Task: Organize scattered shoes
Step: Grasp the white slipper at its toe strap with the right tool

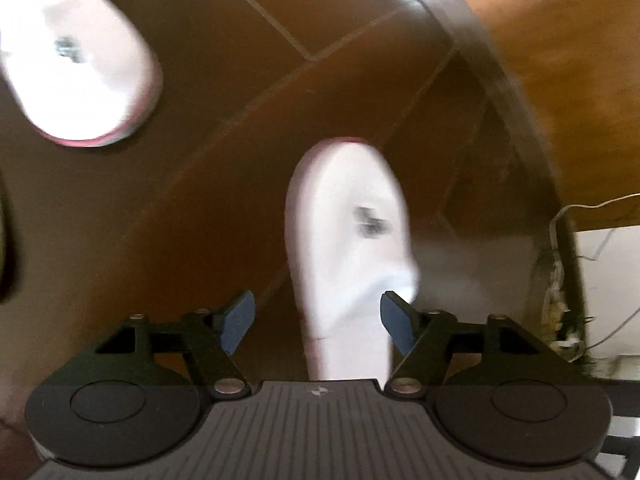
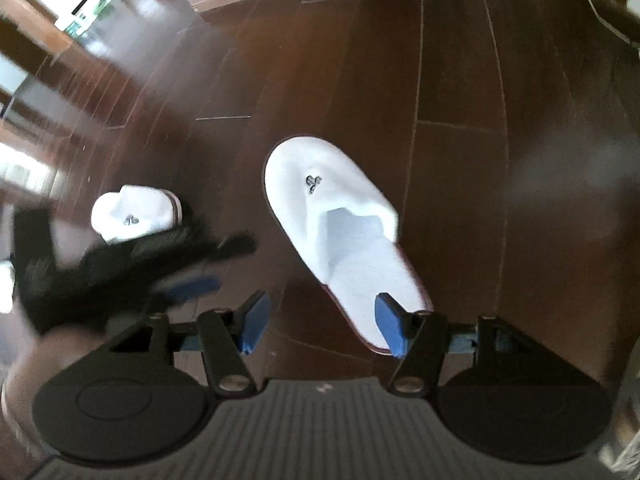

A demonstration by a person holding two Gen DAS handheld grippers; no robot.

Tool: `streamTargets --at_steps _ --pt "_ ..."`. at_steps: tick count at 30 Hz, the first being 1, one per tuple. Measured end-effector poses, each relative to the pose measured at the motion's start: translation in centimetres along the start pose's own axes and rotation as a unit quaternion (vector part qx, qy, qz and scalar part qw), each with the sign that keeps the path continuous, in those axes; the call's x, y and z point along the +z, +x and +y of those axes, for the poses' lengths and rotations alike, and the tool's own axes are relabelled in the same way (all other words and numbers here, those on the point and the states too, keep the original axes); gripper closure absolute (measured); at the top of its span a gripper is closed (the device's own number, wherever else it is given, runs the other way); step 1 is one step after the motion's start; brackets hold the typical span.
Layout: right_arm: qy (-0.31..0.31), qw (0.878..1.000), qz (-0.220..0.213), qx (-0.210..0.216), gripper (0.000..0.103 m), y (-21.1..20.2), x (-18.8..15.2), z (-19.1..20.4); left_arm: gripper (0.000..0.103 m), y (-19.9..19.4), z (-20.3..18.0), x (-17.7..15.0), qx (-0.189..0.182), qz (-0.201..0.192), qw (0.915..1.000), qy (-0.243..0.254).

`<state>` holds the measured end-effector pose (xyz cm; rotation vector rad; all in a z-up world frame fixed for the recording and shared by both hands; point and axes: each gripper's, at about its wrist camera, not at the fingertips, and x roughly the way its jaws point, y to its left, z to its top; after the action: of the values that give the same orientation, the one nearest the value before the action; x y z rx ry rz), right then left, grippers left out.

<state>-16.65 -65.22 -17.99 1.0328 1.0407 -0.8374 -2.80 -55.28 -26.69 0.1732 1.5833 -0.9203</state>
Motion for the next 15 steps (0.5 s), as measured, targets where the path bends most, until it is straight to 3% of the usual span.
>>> streamTargets --at_steps 5,15 --pt "0.069 0.997 -0.003 0.027 0.042 4.1 1.1 -0.2 0.026 -4.7 5.8 -2.4 0.049 0.0 0.9986 -0.02" --pt "0.195 0.981 -0.025 0.006 0.042 9.4 3.7 0.4 0.023 -14.4 14.4 -7.6 0.123 -0.013 0.988 -0.092"
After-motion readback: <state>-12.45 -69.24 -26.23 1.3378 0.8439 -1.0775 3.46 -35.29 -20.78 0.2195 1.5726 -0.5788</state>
